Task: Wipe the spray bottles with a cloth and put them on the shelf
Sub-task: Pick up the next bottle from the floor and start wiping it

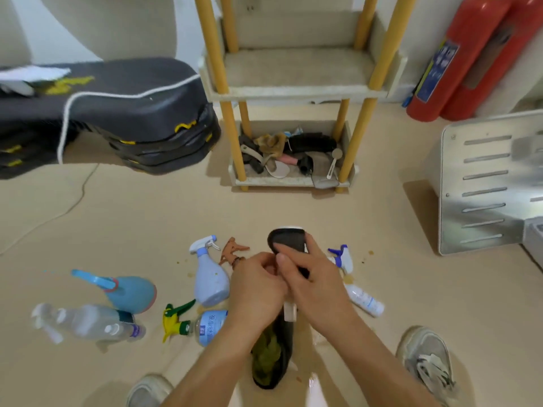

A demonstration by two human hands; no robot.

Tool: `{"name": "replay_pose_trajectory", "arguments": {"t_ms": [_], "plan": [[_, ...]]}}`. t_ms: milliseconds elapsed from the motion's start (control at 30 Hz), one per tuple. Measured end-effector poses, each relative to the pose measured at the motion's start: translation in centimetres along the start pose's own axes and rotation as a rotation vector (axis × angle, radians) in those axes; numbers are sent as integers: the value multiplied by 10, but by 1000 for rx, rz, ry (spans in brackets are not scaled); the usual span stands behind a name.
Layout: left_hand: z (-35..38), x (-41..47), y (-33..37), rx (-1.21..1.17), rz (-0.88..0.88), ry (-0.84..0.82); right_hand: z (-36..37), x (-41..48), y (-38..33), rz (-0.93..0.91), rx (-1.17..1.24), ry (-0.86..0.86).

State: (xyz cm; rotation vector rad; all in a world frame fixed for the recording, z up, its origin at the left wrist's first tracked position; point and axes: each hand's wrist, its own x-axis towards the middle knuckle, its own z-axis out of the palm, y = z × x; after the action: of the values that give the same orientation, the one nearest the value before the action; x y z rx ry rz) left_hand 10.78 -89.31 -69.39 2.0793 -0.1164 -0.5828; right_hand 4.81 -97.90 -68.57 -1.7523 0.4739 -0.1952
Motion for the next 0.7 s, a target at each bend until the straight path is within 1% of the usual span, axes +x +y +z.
{"name": "replay_pose_trajectory", "arguments": {"t_ms": [100, 200, 267, 400, 433, 500, 533, 567, 600, 633, 700], "plan": [[-11, -31, 24, 53, 57, 84, -5, 1, -23, -24, 29, 97], [-23, -51, 40, 132, 158, 158, -13, 3, -51, -3, 127, 119], [-33, -60, 54, 307, 266, 206, -15, 0, -70, 42, 194, 149], [-49, -78, 82, 649, 551, 362, -19, -2, -105, 246, 587, 203], [-49, -80, 86, 736, 630, 414, -20, -3, -114, 273, 626, 211], [-52, -87, 94, 789, 752, 462, -23, -3, -125, 296, 655, 235], [-55, -90, 96, 781, 768, 462, -24, -3, -129, 294, 652, 239], [-58, -93, 98, 704, 721, 429, -26, -5, -132, 276, 642, 232], [-62, -96, 102, 596, 629, 370, -28, -6, -135, 247, 629, 212], [-67, -99, 107, 439, 512, 260, -31, -8, -139, 212, 610, 189], [-74, -99, 107, 87, 336, 74, -37, -11, -147, 143, 575, 144]]}}
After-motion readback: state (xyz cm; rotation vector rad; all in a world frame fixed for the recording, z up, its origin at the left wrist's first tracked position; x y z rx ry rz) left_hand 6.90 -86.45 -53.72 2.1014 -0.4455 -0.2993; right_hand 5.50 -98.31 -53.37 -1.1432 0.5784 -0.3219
